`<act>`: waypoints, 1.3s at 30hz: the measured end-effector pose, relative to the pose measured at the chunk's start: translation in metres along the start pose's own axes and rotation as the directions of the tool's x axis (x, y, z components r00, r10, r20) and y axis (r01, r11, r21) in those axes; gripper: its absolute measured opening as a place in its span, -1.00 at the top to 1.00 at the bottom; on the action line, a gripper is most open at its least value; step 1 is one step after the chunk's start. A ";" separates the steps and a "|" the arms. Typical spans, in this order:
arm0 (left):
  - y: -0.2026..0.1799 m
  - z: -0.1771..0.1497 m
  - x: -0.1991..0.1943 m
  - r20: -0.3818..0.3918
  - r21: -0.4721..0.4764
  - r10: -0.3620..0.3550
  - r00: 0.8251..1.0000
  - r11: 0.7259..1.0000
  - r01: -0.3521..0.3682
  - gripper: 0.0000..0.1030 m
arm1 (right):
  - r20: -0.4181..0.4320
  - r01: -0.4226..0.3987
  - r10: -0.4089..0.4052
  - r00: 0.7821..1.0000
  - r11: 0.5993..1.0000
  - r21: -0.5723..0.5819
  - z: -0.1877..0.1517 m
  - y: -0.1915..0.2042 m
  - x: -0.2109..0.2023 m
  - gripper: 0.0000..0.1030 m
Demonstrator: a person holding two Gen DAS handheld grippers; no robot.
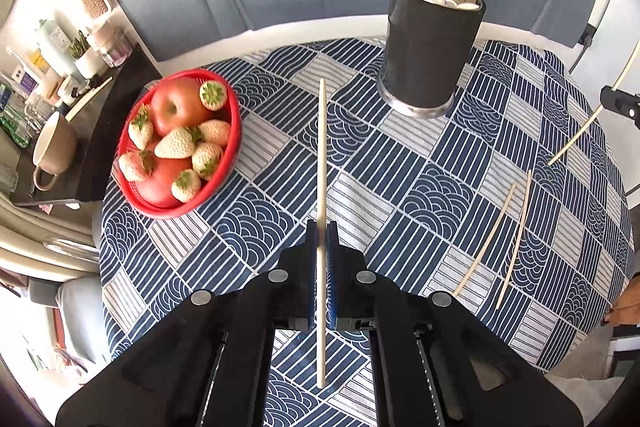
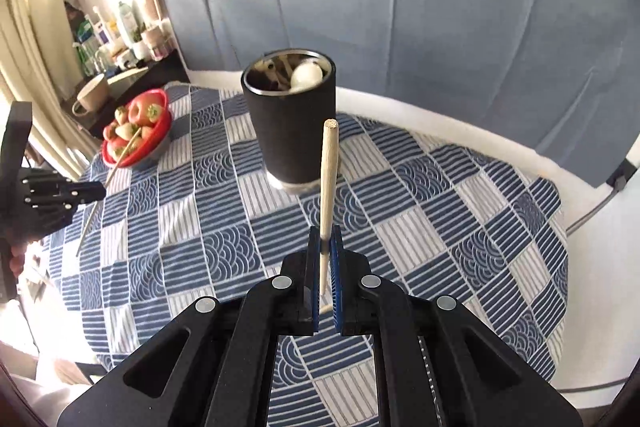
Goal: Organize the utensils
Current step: 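Lift the chopsticks upright and carry both tools over the black holder, then lower the right chopstick into the holder while the left gripper lowers its chopstick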
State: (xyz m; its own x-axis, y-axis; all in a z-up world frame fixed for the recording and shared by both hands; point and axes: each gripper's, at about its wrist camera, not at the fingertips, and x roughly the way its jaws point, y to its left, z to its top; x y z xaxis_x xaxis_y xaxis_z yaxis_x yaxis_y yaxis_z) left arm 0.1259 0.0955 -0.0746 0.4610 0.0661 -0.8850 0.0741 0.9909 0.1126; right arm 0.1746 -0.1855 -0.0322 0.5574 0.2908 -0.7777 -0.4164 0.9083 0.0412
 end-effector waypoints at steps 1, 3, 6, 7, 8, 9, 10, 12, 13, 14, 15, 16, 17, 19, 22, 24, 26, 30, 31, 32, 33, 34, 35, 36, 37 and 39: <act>0.000 0.004 -0.005 0.010 -0.001 0.008 1.000 1.000 -0.008 0.91 | 0.020 0.000 0.000 1.000 1.000 -0.004 0.007 0.001 -0.005 0.91; 0.000 0.012 -0.014 0.035 -0.001 0.012 0.999 1.000 -0.012 0.91 | 0.053 0.004 -0.003 0.999 1.000 -0.015 0.020 0.002 -0.013 0.91; 0.002 0.025 -0.030 0.081 -0.012 0.024 0.996 1.000 -0.023 0.91 | 0.090 0.010 -0.008 0.996 1.000 -0.022 0.036 0.003 -0.021 0.91; 0.003 0.030 -0.035 0.097 -0.014 0.024 0.995 1.000 -0.023 0.91 | 0.100 0.007 -0.005 0.995 1.000 -0.022 0.041 0.003 -0.023 0.91; 0.004 0.035 -0.040 0.111 -0.018 0.018 0.994 1.000 -0.016 0.91 | 0.112 0.007 -0.004 0.994 1.000 -0.021 0.046 0.003 -0.025 0.91; 0.005 0.040 -0.044 0.128 -0.023 0.020 0.992 1.000 -0.017 0.91 | 0.121 0.000 0.002 0.993 1.000 -0.018 0.051 0.003 -0.026 0.91; 0.005 0.045 -0.049 0.145 -0.026 0.027 0.989 0.999 -0.024 0.91 | 0.131 -0.010 0.011 0.991 1.000 -0.013 0.056 0.003 -0.029 0.91; 0.005 0.056 -0.056 0.174 -0.029 0.024 0.984 0.999 -0.019 0.91 | 0.159 -0.019 0.019 0.987 1.000 -0.004 0.066 0.002 -0.035 0.91; 0.006 0.063 -0.060 0.191 -0.033 0.024 0.981 0.999 -0.018 0.91 | 0.173 -0.026 0.026 0.985 1.000 0.001 0.071 0.001 -0.037 0.91; 0.006 0.069 -0.063 0.205 -0.032 0.022 0.979 0.999 -0.016 0.91 | 0.189 -0.028 0.027 0.982 1.000 0.004 0.076 0.001 -0.042 0.91; 0.006 0.075 -0.067 0.221 -0.033 0.022 0.975 0.999 -0.015 0.91 | 0.209 -0.023 0.022 0.978 1.000 0.004 0.081 0.001 -0.045 0.91; 0.007 0.082 -0.070 0.237 -0.037 0.017 0.971 0.999 -0.009 0.91 | 0.224 -0.022 0.020 0.974 1.000 0.006 0.086 0.000 -0.049 0.91; 0.007 0.089 -0.073 0.252 -0.035 0.006 0.968 0.999 0.003 0.91 | 0.238 -0.019 0.017 0.971 1.000 0.006 0.092 0.000 -0.051 0.91; 0.005 0.103 -0.079 0.288 -0.028 0.003 0.958 1.000 0.005 0.91 | 0.267 0.008 -0.005 0.964 1.000 -0.011 0.103 0.002 -0.055 0.91; 0.002 0.122 -0.082 0.322 -0.025 -0.048 0.946 0.998 0.059 0.91 | 0.304 -0.009 0.009 0.953 1.000 -0.003 0.119 0.002 -0.059 0.91; -0.001 0.135 -0.081 0.342 -0.014 -0.081 0.936 0.996 0.092 0.91 | 0.319 -0.023 0.020 0.947 1.000 0.007 0.128 0.002 -0.059 0.91; -0.006 0.148 -0.077 0.355 0.005 -0.111 0.928 0.993 0.117 0.91 | 0.327 -0.016 0.017 0.945 1.000 -0.004 0.138 0.005 -0.058 0.91; -0.013 0.172 -0.068 0.382 0.022 -0.202 0.902 0.977 0.210 0.91 | 0.329 0.004 0.003 0.944 1.000 -0.021 0.154 0.011 -0.053 0.91; -0.014 0.178 -0.064 0.382 0.024 -0.217 0.898 0.974 0.225 0.91 | 0.328 0.007 0.002 0.945 1.000 -0.024 0.157 0.012 -0.051 0.91; -0.016 0.183 -0.060 0.384 0.029 -0.229 0.894 0.971 0.236 0.91 | 0.323 0.010 0.000 0.946 1.000 -0.027 0.160 0.012 -0.049 0.91; -0.018 0.187 -0.057 0.391 0.037 -0.241 0.888 0.969 0.246 0.91 | 0.320 0.012 -0.003 0.948 1.000 -0.028 0.164 0.012 -0.046 0.91; -0.019 0.192 -0.054 0.392 0.043 -0.253 0.885 0.965 0.257 0.91 | 0.316 0.013 -0.003 0.949 0.999 -0.030 0.166 0.013 -0.043 0.91; -0.020 0.197 -0.050 0.392 0.045 -0.266 0.881 0.962 0.271 0.91 | 0.308 0.011 0.000 0.951 0.999 -0.032 0.168 0.013 -0.039 0.91; -0.020 0.201 -0.046 0.397 0.047 -0.282 0.873 0.957 0.288 0.91 | 0.301 0.013 -0.002 0.954 0.999 -0.035 0.170 0.013 -0.035 0.91; -0.021 0.205 -0.043 0.404 0.051 -0.297 0.865 0.952 0.303 0.91 | 0.295 0.016 -0.005 0.956 0.999 -0.035 0.172 0.013 -0.030 0.91; -0.023 0.214 -0.036 0.409 0.059 -0.321 0.854 0.943 0.326 0.91 | 0.279 0.010 0.000 0.960 0.999 -0.035 0.175 0.013 -0.021 0.91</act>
State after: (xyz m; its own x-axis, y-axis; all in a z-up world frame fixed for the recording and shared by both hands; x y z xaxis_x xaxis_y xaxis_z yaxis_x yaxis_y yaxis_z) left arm 0.2968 0.0452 0.0509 0.7318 -0.3097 -0.6071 0.2725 0.9495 -0.1558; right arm 0.2829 -0.1271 0.0948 0.7358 0.3634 -0.5714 -0.4357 0.9000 0.0114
